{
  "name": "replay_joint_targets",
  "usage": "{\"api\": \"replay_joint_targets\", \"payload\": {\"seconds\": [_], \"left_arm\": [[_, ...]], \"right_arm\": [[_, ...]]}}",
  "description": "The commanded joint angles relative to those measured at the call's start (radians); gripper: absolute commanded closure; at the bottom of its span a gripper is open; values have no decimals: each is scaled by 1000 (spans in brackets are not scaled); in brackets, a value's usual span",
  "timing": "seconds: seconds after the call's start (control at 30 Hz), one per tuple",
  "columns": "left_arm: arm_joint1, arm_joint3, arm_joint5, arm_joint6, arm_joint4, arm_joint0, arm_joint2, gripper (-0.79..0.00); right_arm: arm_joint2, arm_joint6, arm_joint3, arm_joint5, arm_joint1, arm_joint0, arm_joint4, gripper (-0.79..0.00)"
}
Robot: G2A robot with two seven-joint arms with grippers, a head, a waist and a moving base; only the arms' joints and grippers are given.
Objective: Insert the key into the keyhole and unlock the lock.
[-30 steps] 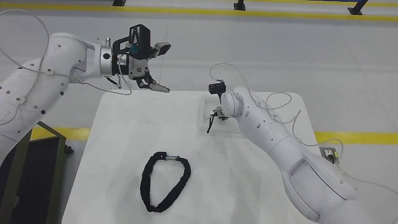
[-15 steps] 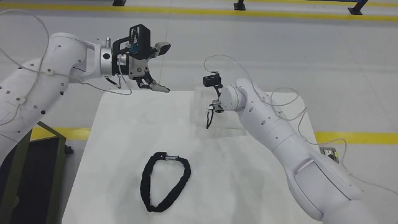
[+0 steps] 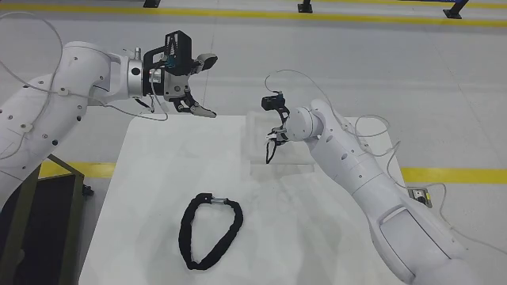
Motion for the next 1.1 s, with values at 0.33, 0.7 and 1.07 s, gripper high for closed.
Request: {"api": "replay_joint_targets", "payload": {"seconds": [0.33, 0.7, 1.07], "left_arm": [[-15, 25, 100, -52, 63, 99, -12, -785], [-162, 255, 174, 158, 197, 246, 0, -785], [-327, 478, 88, 128, 192, 257, -2, -785]], "right_arm": [[39, 60, -6, 32, 4, 4, 47, 0], [42, 133, 27, 43, -11, 39, 100, 0], [61, 125, 140, 25, -36, 79, 219, 0]]}}
